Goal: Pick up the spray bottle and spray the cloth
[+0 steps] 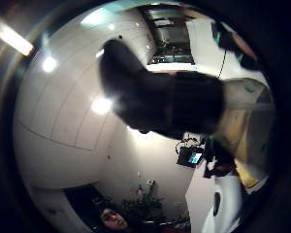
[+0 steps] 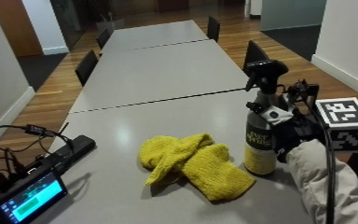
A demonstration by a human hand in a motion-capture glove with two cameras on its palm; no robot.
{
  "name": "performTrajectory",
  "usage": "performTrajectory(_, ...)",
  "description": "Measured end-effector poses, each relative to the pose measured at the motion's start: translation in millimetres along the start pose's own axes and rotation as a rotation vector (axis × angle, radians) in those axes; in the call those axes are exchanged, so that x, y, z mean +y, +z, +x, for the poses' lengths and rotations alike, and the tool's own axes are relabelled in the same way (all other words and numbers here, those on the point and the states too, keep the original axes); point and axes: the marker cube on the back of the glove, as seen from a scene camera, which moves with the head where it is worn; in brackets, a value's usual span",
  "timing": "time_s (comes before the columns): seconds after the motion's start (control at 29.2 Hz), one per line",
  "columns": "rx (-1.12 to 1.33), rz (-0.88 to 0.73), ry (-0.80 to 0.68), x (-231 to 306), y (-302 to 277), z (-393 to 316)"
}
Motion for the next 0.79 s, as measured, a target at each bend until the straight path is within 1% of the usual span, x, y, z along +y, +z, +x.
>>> performTrajectory(0.21, 0.082, 0.092, -0.089, -0.9, -1.4, -6.3)
performTrajectory(0.34, 0.089, 0.115, -0.134, -6.9, 2.4, -17.0)
performTrajectory(0.48, 0.160, 0.126, -0.204, -15.1, -1.0, -12.8)
performTrajectory(0.51, 0.207, 0.123, -0.227, -15.7, -2.2, -12.6)
performTrajectory(0.58, 0.382, 0.095, -0.271, -11.1, -4.3, -17.7)
performTrajectory(0.69, 0.744, 0.031, -0.359, -7.0, -2.0, -35.9)
performTrajectory(0.79, 1.082, 0.008, -0.442, -11.8, 2.6, -50.0)
